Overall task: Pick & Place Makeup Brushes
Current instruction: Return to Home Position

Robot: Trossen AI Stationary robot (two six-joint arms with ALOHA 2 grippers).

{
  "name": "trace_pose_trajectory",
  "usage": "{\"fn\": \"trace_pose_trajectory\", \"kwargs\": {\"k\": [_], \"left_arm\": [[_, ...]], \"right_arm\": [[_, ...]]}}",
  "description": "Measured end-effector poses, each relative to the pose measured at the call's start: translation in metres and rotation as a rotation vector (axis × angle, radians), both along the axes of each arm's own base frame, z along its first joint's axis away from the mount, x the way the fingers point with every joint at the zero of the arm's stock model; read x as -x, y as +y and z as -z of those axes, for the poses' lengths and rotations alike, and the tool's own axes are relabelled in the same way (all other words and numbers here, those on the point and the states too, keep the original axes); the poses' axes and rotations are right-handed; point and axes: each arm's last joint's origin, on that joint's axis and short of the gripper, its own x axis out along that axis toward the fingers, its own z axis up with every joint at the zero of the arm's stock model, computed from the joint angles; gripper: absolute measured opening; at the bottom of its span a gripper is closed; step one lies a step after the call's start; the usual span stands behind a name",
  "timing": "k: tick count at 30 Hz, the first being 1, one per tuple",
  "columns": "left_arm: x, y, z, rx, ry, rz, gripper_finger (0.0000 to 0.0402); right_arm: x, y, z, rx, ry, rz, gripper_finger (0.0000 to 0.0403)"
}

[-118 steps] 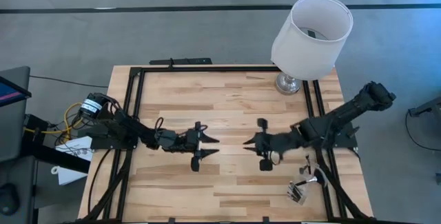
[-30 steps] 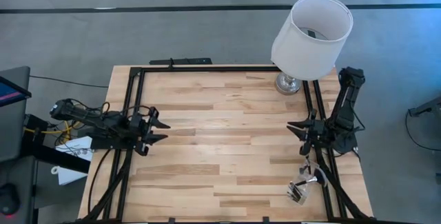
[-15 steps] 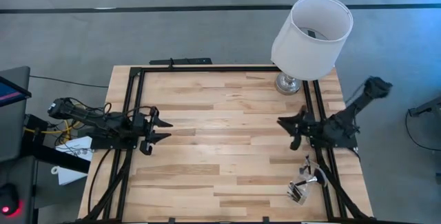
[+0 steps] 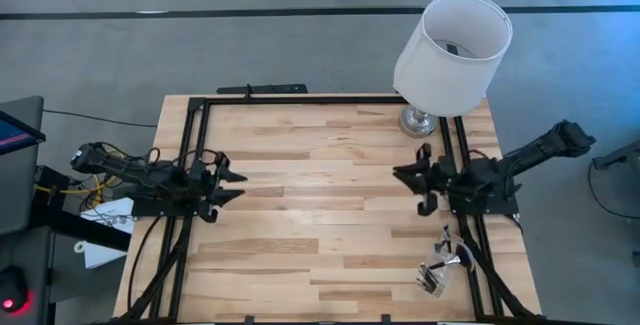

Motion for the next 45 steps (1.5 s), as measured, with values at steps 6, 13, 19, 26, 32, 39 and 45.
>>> {"fn": "trace_pose_trajectory", "kwargs": {"k": [6,13,19,26,32,39,45], "left_arm": [[0.001,0.0,-0.006,0.025,-0.058,0.017,0.0163],[-0.001,-0.002,-0.001,-0.009,-0.016,0.063,0.0163],[-0.001,-0.002,-0.001,-0.046,-0.014,0.046,0.0163],[0.0,-0.002,-0.001,-0.059,-0.021,0.036,0.0163],[0.003,0.0,0.009,-0.078,0.074,0.026,0.016],[0.012,0.004,0.004,-0.06,0.145,0.022,0.01],[0.012,0.003,0.011,-0.088,0.189,0.008,0.001]], "right_arm": [[-0.04,0.006,0.003,0.124,0.14,0.0,0.0026],[-0.056,-0.005,0.016,0.178,0.28,0.077,0.0003],[-0.043,-0.022,0.04,0.184,0.239,0.02,0.0001],[-0.016,-0.048,0.066,0.09,0.175,0.064,0.0001],[0.001,-0.043,0.058,0.086,0.172,0.034,0.0001],[0.026,-0.037,0.058,0.086,0.21,0.023,0.0],[0.044,-0.035,0.054,0.101,0.145,0.073,0.0]]}}
